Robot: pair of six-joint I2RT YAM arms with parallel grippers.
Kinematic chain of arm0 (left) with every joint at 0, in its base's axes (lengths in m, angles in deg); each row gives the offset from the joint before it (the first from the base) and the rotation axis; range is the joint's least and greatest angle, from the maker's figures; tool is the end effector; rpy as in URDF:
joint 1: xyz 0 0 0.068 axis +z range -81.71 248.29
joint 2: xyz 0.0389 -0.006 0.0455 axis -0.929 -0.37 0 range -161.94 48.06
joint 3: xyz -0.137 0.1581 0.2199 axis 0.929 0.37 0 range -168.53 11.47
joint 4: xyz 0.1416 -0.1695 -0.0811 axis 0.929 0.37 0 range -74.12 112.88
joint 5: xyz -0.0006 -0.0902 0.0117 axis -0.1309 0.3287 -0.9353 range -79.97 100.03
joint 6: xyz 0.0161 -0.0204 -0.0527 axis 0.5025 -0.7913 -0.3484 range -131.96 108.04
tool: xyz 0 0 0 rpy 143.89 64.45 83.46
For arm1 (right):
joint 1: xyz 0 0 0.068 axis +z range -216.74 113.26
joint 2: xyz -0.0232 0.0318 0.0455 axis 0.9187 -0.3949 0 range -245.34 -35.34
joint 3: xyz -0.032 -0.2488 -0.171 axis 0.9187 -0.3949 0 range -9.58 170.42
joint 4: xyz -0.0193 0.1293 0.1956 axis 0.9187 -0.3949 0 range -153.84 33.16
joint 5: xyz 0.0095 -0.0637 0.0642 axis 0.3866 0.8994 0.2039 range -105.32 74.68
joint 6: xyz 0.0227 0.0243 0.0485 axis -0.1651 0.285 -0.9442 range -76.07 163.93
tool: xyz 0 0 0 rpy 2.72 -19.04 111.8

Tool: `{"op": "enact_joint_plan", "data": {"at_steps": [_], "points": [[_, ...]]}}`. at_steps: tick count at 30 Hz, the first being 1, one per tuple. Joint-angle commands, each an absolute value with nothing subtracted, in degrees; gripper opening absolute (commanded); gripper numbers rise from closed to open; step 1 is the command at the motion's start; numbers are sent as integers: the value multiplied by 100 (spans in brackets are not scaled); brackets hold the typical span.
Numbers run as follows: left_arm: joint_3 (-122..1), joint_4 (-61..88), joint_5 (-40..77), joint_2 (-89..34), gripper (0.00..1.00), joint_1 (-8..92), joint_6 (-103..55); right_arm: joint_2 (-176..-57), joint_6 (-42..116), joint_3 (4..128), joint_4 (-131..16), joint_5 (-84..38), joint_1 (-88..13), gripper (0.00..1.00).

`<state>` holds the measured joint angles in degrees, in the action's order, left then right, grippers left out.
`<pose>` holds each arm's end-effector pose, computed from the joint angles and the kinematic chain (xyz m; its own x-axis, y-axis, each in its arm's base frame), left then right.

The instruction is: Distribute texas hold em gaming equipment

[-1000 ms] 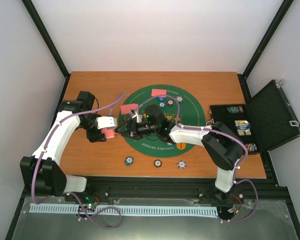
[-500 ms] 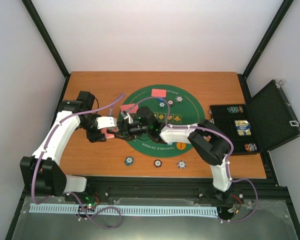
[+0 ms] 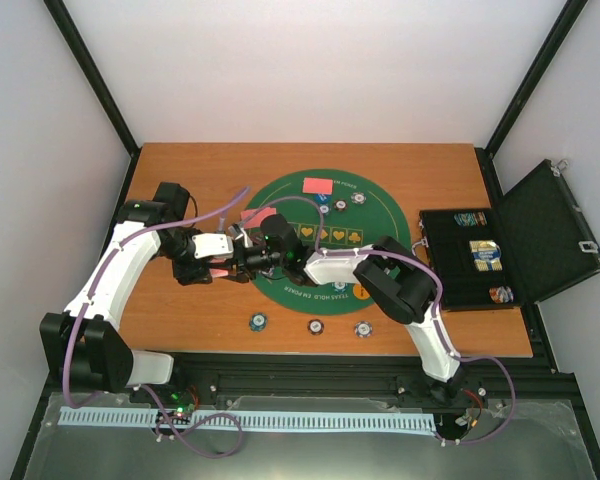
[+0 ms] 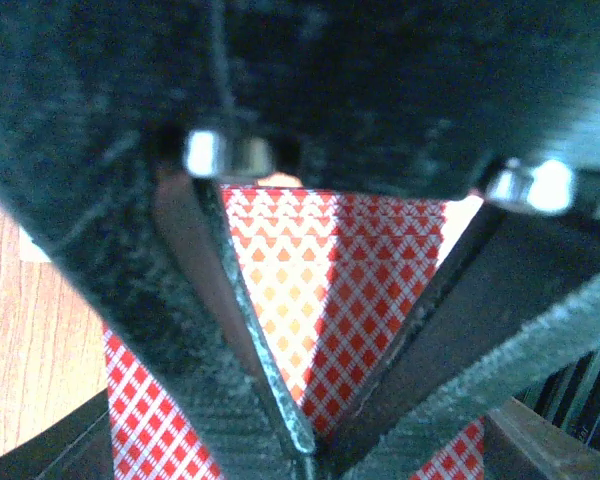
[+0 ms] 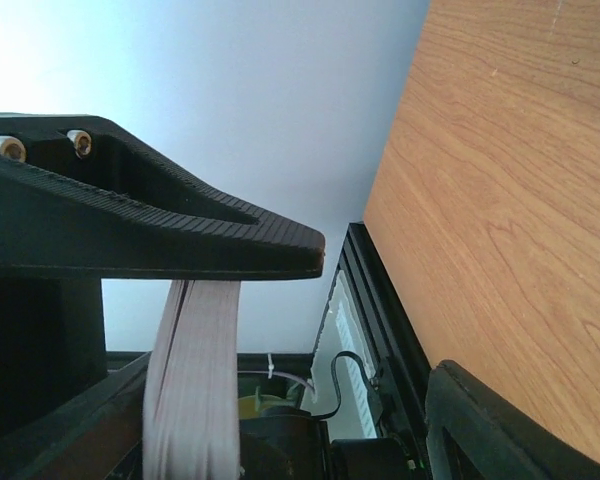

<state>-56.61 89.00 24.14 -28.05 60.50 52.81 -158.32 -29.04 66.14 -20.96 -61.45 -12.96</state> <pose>0.1867 -0.0360 0.3156 -0.2648 0.9217 -0.2835 0.9575 0.2862 0.0363 0.2552 0.4003 0.2226 -0.9680 -0.2003 -0.1512 -0.1747 0.1051 0.9790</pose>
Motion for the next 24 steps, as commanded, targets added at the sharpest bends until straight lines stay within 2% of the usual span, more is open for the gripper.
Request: {"op": "enact_joint_plan", "data": {"at_steps": [1,11,16,24], "points": [[-5886,8952,2450,-2726,12,6036,5354,-15983,-3001,6679,-1930,-6308,-1286,67],[-5910,8952,2466,-2714,11,6034,5367,-15645,-2778,6009,-2155,-6330,-1591,60],[-5911,8930,2477,-2734,11,6032,5372,-15428,-2728,5820,-2201,-6298,-1658,53],[-5829,8882,2414,-2699,11,6035,5405,-15014,-2592,5652,-2425,-6215,-1740,32]]}}
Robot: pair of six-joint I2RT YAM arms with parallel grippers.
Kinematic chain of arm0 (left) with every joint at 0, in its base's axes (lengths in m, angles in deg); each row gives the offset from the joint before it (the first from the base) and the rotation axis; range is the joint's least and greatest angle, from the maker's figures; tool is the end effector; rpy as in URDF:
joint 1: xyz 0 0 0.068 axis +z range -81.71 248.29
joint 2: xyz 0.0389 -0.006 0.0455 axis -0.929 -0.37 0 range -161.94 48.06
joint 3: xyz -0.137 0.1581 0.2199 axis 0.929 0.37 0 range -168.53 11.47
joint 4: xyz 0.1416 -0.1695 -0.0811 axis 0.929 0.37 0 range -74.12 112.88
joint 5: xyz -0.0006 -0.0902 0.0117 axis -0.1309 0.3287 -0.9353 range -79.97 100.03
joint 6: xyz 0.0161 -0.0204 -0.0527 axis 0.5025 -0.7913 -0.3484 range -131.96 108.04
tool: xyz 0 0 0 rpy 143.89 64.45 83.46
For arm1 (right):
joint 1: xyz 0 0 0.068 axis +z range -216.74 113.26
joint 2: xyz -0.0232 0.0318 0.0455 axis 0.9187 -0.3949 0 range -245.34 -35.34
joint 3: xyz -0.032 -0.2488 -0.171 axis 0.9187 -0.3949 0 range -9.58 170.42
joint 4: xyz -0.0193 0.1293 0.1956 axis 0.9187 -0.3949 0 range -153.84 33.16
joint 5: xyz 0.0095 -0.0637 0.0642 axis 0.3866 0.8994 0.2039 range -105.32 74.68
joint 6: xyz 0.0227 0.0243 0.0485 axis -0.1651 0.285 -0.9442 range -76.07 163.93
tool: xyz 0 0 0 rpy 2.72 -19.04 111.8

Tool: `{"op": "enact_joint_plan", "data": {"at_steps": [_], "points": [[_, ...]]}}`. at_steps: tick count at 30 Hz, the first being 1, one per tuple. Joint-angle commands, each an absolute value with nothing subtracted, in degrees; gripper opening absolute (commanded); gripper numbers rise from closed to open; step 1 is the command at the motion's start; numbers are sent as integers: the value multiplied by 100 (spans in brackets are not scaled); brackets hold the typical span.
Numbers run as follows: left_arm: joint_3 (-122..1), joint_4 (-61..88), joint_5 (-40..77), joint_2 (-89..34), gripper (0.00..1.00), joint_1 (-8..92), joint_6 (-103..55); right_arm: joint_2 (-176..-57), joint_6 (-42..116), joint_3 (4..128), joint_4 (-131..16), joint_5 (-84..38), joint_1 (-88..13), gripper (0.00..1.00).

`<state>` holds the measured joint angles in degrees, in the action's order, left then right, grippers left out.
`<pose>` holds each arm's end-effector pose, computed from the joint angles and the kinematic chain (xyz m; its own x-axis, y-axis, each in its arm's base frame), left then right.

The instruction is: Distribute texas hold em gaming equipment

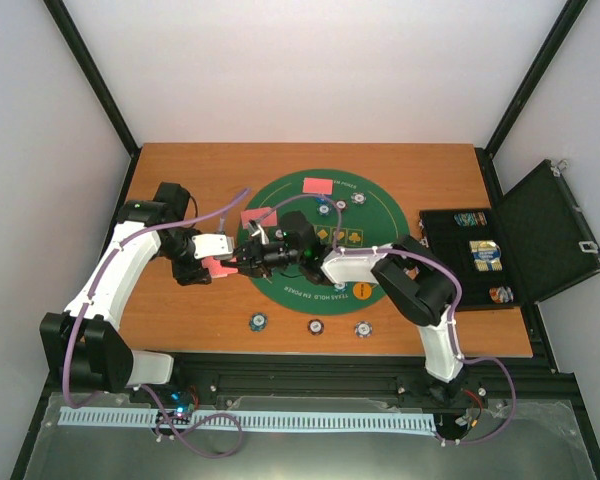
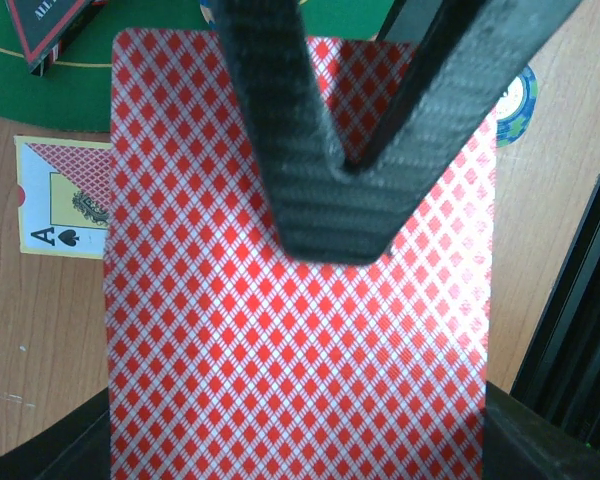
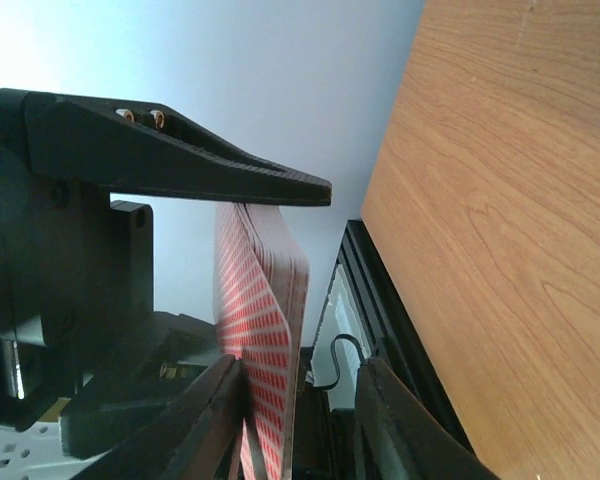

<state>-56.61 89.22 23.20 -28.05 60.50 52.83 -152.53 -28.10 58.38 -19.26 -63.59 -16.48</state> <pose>0.1864 -0.0352 0.3154 -0.2672 0.9257 -0.2677 0.9569 0.2877 0.0396 0.2585 0.3606 0.2308 -0.9712 -0.1778 -0.1589 -0.1794 0.1055 0.9781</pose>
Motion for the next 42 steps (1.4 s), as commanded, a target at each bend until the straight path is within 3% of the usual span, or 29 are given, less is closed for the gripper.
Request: {"op": "enact_joint_plan", "data": {"at_steps": [1,10,15,16,18,26,32,42], "points": [[-5824,8873,2413,-2692,11,6037,5400,-14934,-2517,5638,-2542,-6190,-1749,31],[-5806,8844,2399,-2709,11,6036,5396,-14476,-2357,5360,-2816,-6121,-1907,5],[-5778,8830,2356,-2717,11,6036,5400,-14278,-2474,5254,-2648,-6137,-1984,3],[-5778,8830,2350,-2717,11,6038,5396,-14245,-2471,5255,-2651,-6142,-1989,5],[-5771,8832,2332,-2717,11,6034,5403,-14203,-2474,5217,-2645,-6146,-1998,27],[-5777,8847,2348,-2702,11,6038,5402,-14066,-1882,5245,-3482,-6025,-2054,36],[-5794,8840,2427,-2671,11,6038,5397,-14098,-1894,5329,-3400,-6133,-2032,72],[-5788,8842,2416,-2672,11,6036,5396,-14712,-2425,5801,-2665,-6241,-1686,76]]}}
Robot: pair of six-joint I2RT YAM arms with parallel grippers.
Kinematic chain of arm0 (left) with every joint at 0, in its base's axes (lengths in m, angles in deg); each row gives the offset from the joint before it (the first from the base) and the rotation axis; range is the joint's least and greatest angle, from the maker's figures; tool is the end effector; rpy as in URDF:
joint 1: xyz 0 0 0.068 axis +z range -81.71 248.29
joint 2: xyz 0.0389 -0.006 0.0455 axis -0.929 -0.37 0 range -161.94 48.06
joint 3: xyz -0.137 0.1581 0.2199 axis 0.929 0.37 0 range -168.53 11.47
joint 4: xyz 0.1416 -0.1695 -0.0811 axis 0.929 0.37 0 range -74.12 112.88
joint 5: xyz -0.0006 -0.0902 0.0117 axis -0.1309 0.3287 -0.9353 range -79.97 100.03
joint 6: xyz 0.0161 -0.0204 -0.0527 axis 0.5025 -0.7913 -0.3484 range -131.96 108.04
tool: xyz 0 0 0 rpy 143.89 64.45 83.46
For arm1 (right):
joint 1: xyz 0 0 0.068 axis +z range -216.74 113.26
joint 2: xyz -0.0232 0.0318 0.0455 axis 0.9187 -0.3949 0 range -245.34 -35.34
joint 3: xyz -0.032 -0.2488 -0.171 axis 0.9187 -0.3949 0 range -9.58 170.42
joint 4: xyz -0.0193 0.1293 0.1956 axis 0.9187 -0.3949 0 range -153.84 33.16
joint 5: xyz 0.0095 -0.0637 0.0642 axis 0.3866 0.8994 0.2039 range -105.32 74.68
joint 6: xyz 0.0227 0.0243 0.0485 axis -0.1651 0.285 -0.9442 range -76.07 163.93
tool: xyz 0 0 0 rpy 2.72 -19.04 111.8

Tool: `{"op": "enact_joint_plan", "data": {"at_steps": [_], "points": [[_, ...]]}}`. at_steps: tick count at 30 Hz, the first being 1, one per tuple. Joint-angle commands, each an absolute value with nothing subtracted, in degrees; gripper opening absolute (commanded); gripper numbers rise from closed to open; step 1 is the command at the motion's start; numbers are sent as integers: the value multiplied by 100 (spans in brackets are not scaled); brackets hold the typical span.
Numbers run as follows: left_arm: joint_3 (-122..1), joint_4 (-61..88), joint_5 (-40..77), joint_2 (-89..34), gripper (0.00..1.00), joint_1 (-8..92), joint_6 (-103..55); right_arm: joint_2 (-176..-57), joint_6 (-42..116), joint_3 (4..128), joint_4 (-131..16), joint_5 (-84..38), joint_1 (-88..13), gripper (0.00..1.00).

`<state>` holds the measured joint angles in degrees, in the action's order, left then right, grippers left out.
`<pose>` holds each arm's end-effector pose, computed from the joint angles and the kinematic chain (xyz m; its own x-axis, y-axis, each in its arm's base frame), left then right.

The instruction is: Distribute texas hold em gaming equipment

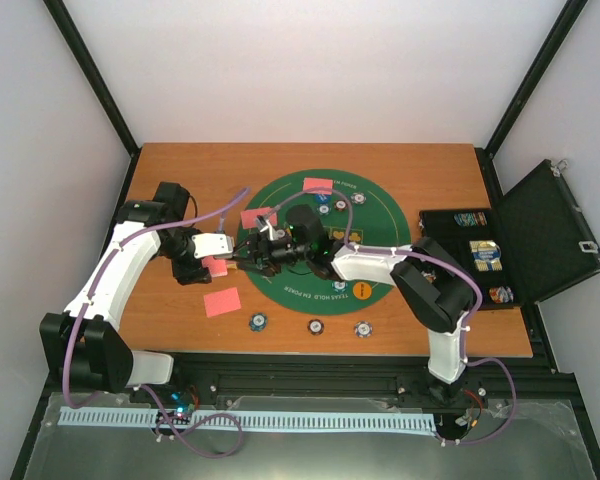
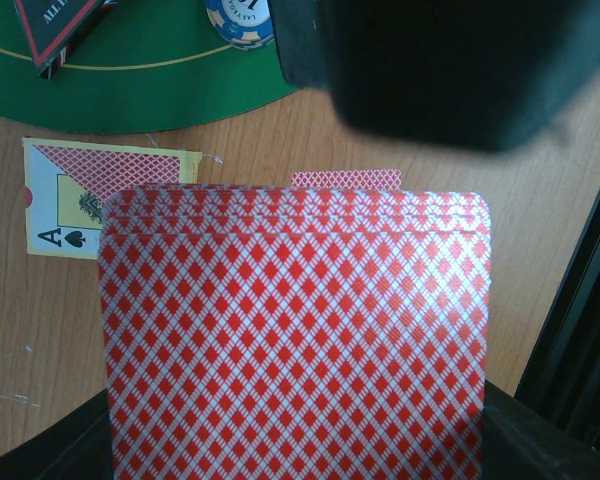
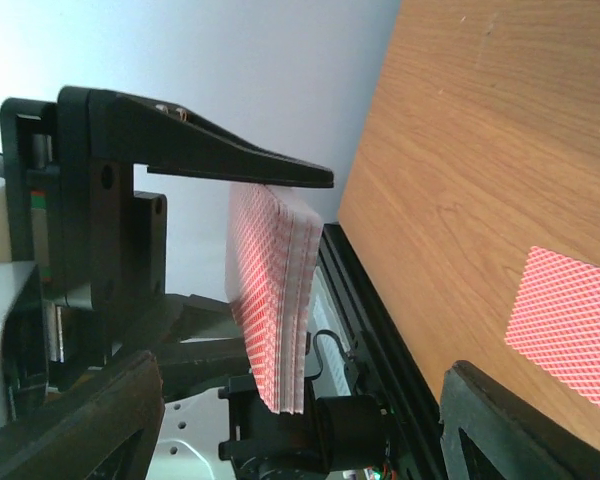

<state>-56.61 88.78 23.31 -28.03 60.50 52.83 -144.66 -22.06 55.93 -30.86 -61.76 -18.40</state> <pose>0.1872 -0.0354 0.3156 -0.2648 0.9250 -0.2725 0.9567 0.2875 0.0461 0.2524 0.3300 0.2541 -0.9720 -0.1455 -0.1848 -0.2102 0.1856 0.9599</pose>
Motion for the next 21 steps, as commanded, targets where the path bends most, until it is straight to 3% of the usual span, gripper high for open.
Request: {"op": "enact_joint_plan", "data": {"at_steps": [1,15,21], "points": [[-5788,8841,2418,-2673,11,6037,5395,-14782,-2460,5839,-2625,-6243,-1656,76],[-5797,8877,2436,-2682,11,6037,5395,-15874,-3072,6821,-2058,-6326,-1295,75],[-5792,8865,2424,-2677,11,6031,5405,-16131,-3065,7014,-2252,-6414,-1314,70]]}}
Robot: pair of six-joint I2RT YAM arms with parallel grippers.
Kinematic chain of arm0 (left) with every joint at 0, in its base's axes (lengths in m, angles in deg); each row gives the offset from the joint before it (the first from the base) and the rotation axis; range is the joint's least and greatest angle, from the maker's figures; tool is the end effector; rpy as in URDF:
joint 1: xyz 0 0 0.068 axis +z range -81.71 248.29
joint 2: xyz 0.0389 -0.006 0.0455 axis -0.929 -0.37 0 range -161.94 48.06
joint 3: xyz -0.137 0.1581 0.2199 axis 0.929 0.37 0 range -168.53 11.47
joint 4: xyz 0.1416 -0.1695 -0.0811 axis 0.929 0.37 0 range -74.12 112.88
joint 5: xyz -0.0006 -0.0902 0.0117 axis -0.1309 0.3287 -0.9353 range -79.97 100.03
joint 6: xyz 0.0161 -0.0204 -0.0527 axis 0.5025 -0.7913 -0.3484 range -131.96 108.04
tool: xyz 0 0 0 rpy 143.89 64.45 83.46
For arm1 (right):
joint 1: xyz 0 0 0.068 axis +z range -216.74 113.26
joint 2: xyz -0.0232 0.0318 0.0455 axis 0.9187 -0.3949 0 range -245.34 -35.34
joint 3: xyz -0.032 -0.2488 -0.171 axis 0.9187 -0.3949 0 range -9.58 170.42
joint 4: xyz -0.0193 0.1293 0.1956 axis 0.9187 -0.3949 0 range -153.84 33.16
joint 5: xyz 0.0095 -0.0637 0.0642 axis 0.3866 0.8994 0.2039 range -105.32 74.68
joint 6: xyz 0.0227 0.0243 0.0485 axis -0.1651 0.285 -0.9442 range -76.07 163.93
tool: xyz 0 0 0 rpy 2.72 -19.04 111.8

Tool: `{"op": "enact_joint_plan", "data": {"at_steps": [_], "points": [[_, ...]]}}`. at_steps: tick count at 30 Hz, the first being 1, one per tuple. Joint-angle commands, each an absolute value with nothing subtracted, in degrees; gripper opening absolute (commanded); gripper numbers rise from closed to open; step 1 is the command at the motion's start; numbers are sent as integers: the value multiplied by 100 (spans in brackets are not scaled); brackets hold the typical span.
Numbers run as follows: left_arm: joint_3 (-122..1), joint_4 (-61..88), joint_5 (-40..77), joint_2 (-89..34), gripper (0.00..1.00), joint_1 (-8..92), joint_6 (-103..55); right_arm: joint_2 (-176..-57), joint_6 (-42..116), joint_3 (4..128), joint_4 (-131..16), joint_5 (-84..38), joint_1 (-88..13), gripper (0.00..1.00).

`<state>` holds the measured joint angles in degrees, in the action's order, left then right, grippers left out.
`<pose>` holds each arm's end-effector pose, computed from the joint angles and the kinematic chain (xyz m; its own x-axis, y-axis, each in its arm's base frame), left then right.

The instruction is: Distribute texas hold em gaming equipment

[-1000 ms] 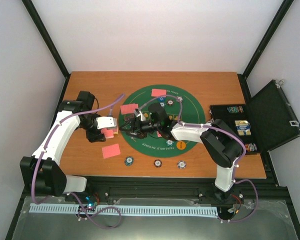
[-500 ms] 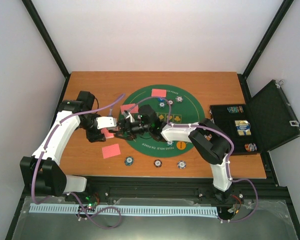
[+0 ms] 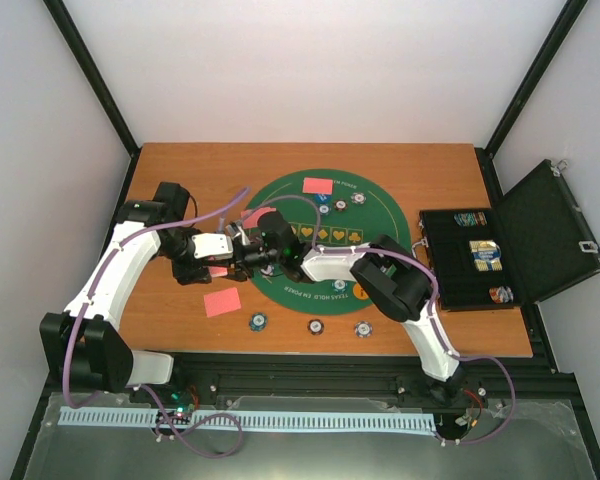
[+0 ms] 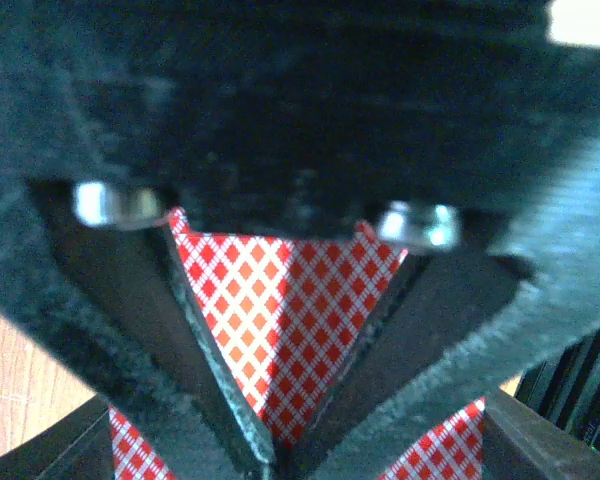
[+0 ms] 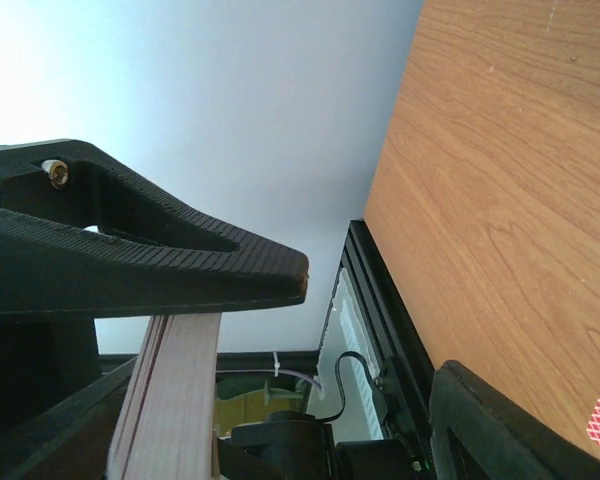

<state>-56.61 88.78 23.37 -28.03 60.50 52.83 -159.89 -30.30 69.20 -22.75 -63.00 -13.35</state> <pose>0.1872 -0.0355 0.3156 -0.2647 0.9248 -0.2734 0.9567 0.2874 0.0457 0.2626 0.4061 0.2227 -0.9685 -0.2172 -0.1222 -0.1481 0.1075 0.9831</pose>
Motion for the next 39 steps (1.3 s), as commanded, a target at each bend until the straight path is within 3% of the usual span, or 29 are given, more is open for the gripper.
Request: {"op": "enact_joint_plan", "data": {"at_steps": [1,16,32,39], "points": [[-5789,8857,2414,-2674,11,6032,5404,-16110,-3034,6955,-2279,-6425,-1335,69],[-5781,8813,2436,-2700,11,6037,5405,-15267,-2883,5798,-2124,-6363,-1698,45],[-5718,8768,2388,-2708,10,6035,5417,-14481,-2665,5433,-2535,-6210,-1906,4],[-5686,8751,2350,-2713,10,6032,5413,-14247,-2696,5230,-2482,-6208,-2027,3]]}}
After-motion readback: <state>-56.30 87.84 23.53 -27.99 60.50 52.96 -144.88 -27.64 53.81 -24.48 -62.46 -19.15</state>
